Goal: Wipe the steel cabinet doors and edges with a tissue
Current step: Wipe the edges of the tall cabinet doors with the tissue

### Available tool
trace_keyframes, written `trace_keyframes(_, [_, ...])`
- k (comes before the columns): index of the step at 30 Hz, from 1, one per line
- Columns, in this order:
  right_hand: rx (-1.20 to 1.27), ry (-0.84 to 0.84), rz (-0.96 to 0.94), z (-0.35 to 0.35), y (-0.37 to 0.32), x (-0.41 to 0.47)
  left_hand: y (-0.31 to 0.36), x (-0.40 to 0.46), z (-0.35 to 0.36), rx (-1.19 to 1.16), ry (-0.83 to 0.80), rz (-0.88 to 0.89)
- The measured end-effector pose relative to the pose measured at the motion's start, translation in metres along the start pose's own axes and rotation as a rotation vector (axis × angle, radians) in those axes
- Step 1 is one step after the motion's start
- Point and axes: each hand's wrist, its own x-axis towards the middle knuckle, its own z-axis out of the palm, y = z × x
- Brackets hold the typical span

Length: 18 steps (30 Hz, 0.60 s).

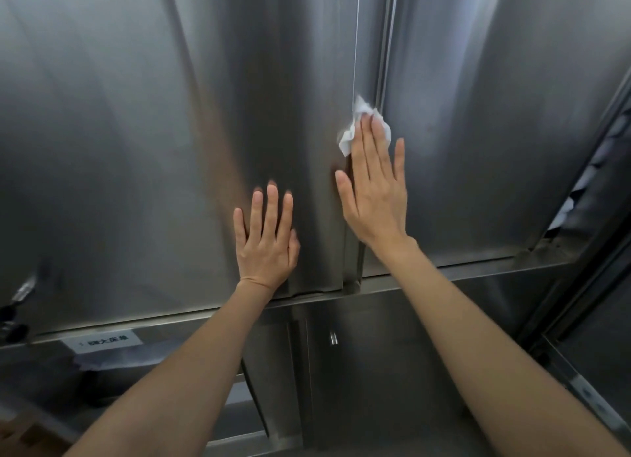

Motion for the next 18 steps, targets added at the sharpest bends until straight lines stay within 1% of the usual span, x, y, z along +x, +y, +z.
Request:
trace_keyframes(2, [-0.006,-0.030,-0.008,0.010,0.001,-0.030,0.000,0.000,0.000,0.003,0.014,0.000])
trace_keyframes(4, [-0.033,-0.138,0.003,0.028,0.000,-0.103,0.000,0.000,0.001,0.007,0.023,0.003])
trace_keyframes(6, [-0.044,-0.287,0.034,0.040,-0.002,-0.178,0.000,0.000,0.002,0.005,0.014,0.003])
trace_keyframes(7, [-0.045,-0.346,0.043,0.042,-0.002,-0.201,0.000,-0.001,0.002,0.001,0.009,0.003])
trace_keyframes(8, [-0.049,-0.370,0.045,0.043,-0.003,-0.210,0.000,-0.001,0.003,0.002,0.008,0.006])
trace_keyframes(10, [-0.072,-0.337,0.039,0.043,-0.001,-0.189,0.000,0.000,0.003,0.006,0.011,0.008])
trace_keyframes(12, [-0.078,-0.228,0.013,0.032,-0.003,-0.134,0.000,0.000,0.002,0.000,0.008,0.005])
trace_keyframes(15, [-0.018,-0.090,0.042,0.013,-0.002,-0.055,0.000,-0.002,0.001,0.003,0.001,0.007])
trace_keyframes(16, [-0.009,-0.066,0.039,0.011,0.000,-0.042,0.000,-0.001,0.001,0.003,0.000,0.007])
trace_keyframes(18, [-0.025,-0.078,0.020,0.015,0.001,-0.051,0.000,0.000,0.001,0.000,0.012,0.007])
